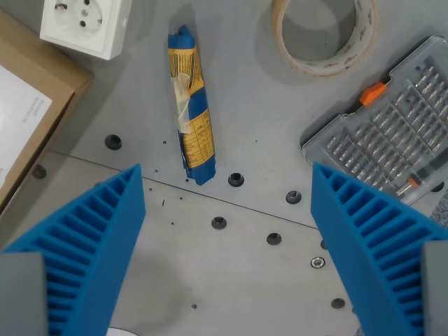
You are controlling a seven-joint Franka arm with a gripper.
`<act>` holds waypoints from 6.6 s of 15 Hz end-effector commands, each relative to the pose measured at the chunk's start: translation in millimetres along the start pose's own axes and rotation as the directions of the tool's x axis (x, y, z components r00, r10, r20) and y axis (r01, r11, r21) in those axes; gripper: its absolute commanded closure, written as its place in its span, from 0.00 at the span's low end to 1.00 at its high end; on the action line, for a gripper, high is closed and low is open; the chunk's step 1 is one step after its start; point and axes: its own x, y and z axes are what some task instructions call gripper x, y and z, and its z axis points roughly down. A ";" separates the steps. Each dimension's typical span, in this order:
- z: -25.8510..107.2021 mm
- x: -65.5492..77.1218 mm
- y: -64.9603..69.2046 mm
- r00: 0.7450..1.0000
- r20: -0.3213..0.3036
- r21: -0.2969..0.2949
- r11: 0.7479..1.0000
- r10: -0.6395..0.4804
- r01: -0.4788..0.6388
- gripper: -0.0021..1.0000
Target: Pick up the blue bag
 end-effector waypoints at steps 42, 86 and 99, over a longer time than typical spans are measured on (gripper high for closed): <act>132.0 -16.8 -27.3 0.988 -0.069 -0.062 0.989 -0.142 0.137 0.00; 232.4 -9.8 -38.9 0.987 -0.024 -0.059 0.986 -0.160 0.158 1.00; 232.4 -9.8 -38.9 0.987 -0.024 -0.059 0.986 -0.160 0.158 1.00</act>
